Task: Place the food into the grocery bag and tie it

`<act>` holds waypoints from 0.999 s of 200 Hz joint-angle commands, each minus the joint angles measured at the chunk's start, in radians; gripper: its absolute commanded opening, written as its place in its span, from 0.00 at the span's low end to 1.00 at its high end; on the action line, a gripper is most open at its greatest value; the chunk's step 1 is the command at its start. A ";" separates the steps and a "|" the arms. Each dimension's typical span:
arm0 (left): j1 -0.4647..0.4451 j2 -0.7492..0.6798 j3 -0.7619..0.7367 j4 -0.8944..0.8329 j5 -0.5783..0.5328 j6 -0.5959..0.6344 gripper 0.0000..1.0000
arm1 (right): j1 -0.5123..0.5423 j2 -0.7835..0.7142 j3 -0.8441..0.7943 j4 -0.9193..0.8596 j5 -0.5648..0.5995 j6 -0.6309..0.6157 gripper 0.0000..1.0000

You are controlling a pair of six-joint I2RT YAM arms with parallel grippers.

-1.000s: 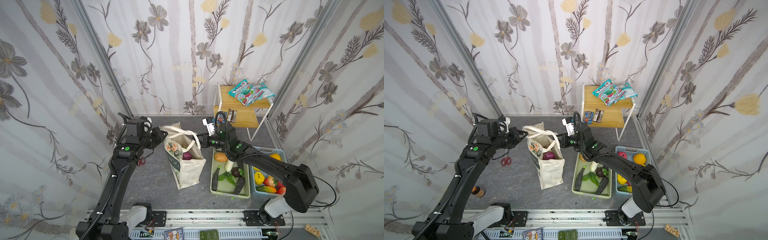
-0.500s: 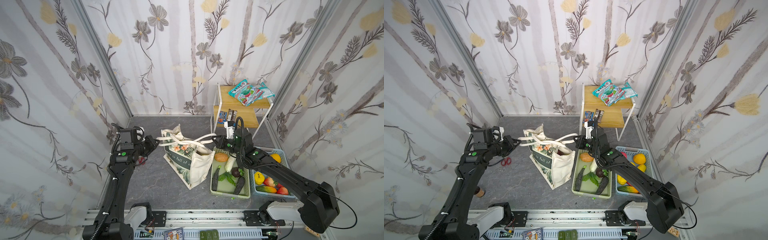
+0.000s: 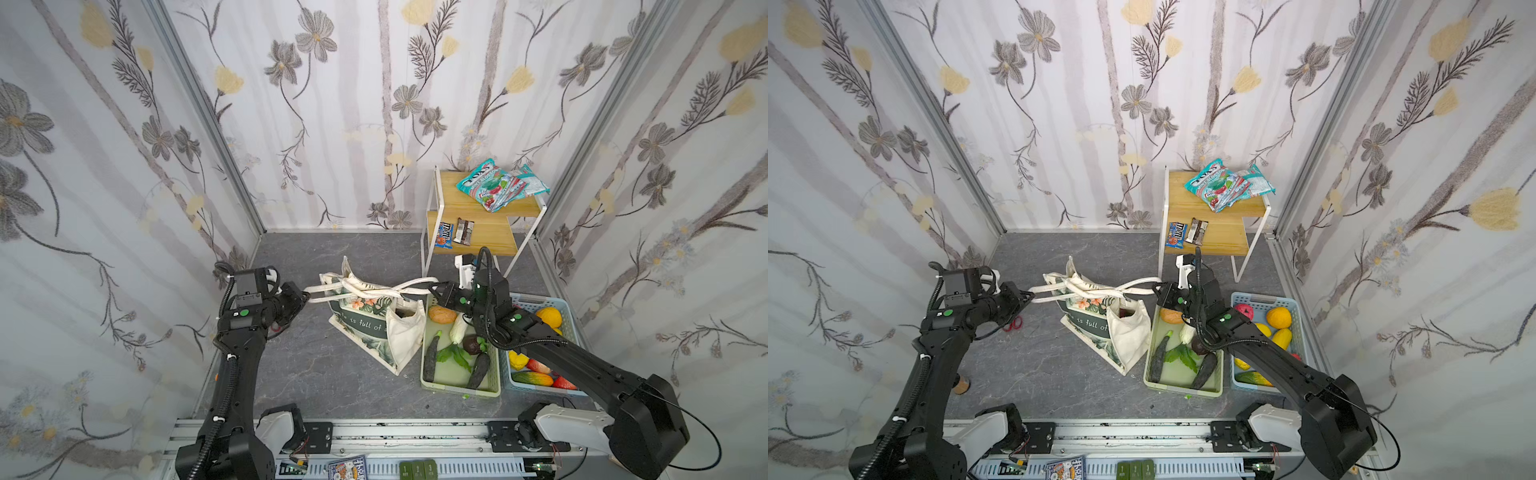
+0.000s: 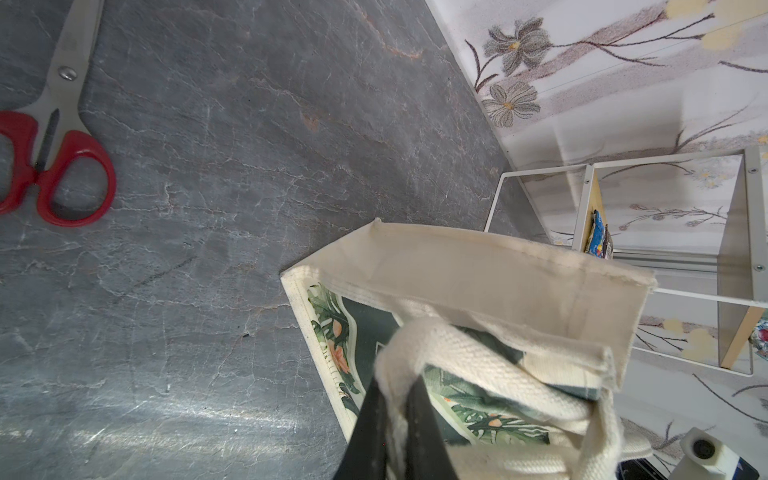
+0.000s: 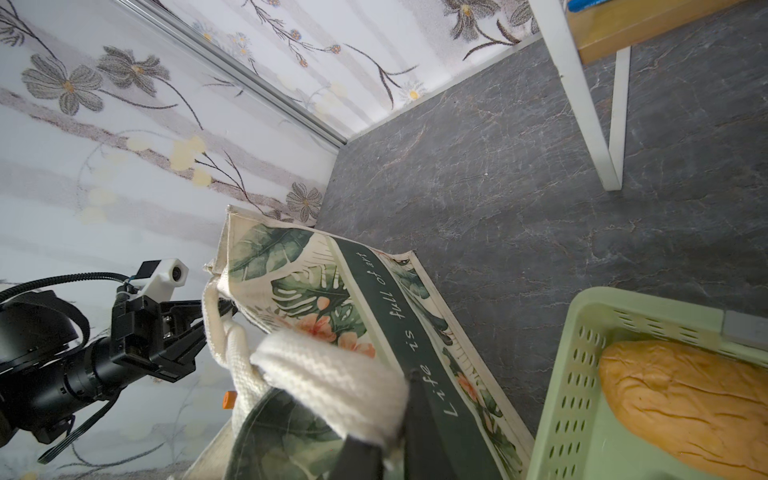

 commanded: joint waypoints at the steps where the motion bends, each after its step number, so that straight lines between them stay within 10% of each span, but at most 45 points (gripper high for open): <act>1: 0.057 0.018 -0.021 0.010 -0.397 -0.004 0.00 | -0.042 0.003 -0.032 -0.078 0.301 0.026 0.00; 200: 0.157 0.081 0.011 0.014 -0.431 -0.013 0.00 | -0.100 0.170 0.002 0.053 0.061 0.015 0.00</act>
